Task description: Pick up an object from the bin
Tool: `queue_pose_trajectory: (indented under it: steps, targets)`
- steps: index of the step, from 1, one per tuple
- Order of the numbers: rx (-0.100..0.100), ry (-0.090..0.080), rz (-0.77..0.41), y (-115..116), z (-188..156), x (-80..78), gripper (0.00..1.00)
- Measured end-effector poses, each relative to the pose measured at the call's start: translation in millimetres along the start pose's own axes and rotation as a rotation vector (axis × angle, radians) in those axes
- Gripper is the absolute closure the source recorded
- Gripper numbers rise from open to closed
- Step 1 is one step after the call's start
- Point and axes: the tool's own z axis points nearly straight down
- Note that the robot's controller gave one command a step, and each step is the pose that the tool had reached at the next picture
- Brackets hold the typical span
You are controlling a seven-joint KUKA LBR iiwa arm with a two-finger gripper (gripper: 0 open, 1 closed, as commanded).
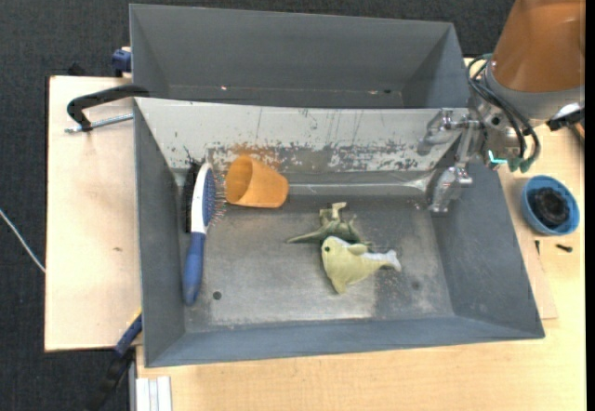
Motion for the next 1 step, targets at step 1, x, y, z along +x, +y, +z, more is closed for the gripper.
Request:
queue_pose_trajectory:
  steps: [1]
  targets:
    - [-0.002, 0.000, -0.238, 76.2, 115.9, 0.3, 0.00]
